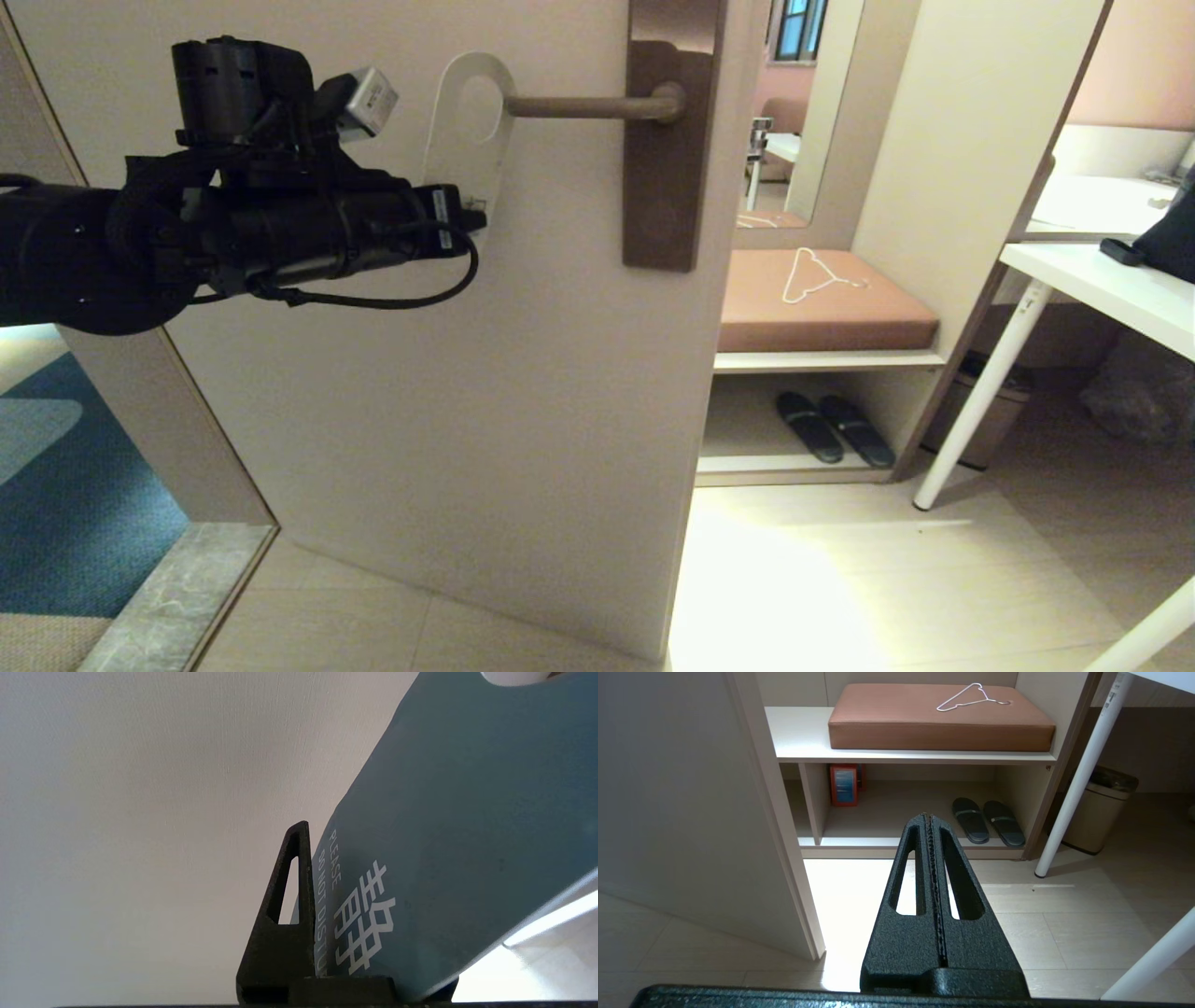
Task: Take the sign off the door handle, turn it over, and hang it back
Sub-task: Hang the sign back with the other side facing out
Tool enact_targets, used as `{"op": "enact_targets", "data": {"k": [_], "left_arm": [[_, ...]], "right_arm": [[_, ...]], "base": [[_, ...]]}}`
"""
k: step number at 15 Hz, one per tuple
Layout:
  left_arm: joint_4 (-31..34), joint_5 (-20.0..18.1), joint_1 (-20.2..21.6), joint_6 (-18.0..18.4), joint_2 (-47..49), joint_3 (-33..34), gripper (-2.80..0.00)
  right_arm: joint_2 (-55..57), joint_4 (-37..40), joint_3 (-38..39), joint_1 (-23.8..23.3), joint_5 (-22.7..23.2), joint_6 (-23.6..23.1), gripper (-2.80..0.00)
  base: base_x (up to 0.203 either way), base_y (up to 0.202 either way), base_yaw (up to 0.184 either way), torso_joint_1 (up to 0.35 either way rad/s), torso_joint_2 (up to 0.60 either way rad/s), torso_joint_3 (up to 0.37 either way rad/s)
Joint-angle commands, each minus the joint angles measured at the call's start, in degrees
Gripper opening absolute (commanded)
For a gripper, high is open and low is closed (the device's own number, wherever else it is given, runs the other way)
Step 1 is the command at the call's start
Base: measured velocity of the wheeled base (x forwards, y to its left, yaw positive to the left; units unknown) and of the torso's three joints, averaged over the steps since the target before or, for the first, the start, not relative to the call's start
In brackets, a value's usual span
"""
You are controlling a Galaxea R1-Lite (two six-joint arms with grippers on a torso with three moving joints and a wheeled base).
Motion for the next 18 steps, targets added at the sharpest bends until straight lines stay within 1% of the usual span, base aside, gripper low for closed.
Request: {"op": "enact_targets", "data": {"k": [1, 5, 8, 11, 15, 18], "left_arm": [[0.2, -0.1, -0.1, -0.1, 0.6, -0.2, -2.80], [2.9, -0.1, -0.3, -0.2, 2.0, -3.5, -2.80], [6.3, -0.1, -0.5, -1.7, 3.2, -7.7, -2.80], [7.0, -0.1, -1.4, -1.8, 3.0, -8.0, -2.80], [7.6, 0.0, -3.6, -1.8, 2.6, -8.0, -2.80], [7.7, 1.1, -5.4, -1.8, 2.5, -7.9, -2.80]], "right_arm": [[0.1, 0.0, 0.0, 0.0, 0.0, 0.0, -2.80], [0.1, 0.0, 0.0, 0.0, 0.0, 0.0, -2.80], [0.1, 0.0, 0.0, 0.0, 0.0, 0.0, -2.80], [0.1, 0.0, 0.0, 0.0, 0.0, 0.0, -2.80], [0.1, 0.0, 0.0, 0.0, 0.0, 0.0, -2.80], [0.1, 0.0, 0.0, 0.0, 0.0, 0.0, -2.80]], "base": [[0.000, 0.000, 0.000, 0.000, 0.00, 0.000], [0.000, 0.000, 0.000, 0.000, 0.00, 0.000], [0.000, 0.000, 0.000, 0.000, 0.00, 0.000], [0.000, 0.000, 0.000, 0.000, 0.00, 0.000], [0.000, 0.000, 0.000, 0.000, 0.00, 0.000], [0.000, 0.000, 0.000, 0.000, 0.00, 0.000]]}}
